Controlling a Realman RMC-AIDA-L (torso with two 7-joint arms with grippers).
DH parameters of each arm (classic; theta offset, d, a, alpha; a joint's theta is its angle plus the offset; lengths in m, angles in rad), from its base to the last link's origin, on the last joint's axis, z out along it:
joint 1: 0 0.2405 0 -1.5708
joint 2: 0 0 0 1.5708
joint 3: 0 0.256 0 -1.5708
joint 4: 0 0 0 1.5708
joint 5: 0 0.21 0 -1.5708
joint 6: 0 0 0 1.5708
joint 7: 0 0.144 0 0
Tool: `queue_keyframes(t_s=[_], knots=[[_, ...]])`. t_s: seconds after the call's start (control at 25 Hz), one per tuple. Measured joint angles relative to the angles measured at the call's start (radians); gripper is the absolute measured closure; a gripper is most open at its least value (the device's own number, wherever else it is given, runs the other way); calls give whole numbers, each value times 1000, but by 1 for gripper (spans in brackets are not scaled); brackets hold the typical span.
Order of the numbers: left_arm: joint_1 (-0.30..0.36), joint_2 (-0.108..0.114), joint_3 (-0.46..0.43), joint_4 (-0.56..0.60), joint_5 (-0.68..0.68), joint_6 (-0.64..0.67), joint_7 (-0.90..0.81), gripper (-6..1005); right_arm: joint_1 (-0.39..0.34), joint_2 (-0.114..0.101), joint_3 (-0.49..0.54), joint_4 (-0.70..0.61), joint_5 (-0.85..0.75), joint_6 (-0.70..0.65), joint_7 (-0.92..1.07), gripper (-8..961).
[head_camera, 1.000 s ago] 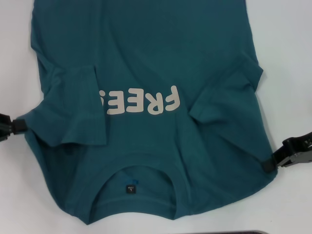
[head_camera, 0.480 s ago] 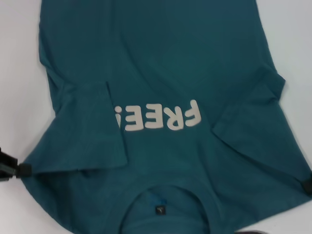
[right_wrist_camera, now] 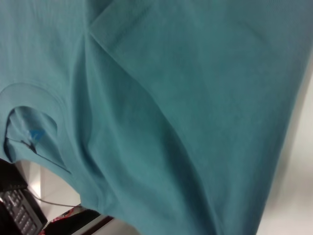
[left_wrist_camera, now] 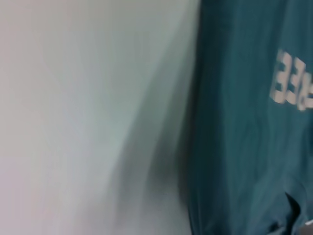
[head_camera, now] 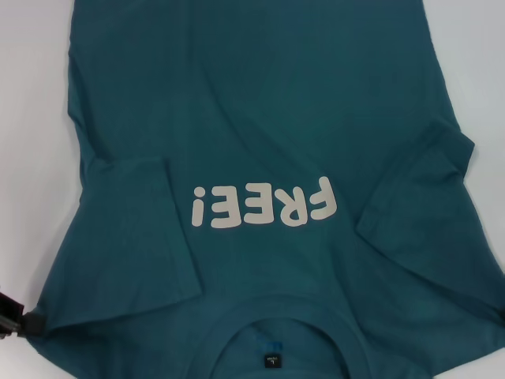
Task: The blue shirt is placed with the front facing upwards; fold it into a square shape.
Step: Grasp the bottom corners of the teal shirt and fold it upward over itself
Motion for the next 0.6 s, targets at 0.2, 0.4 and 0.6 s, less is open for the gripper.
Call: queue_keyframes(t_s=[0.2,0.4,0.6], knots=[[-2,10,-27,-15,12,16,17,999,8,-5,4,19,2,-9,2,933],[-6,13,-40,-10,17,11,18,999,17,-1,5,23,5,-12,1,933],[-24,14,-47,-12,-19,24,26,998,30,-3,15,32,68,-9,-4,933]])
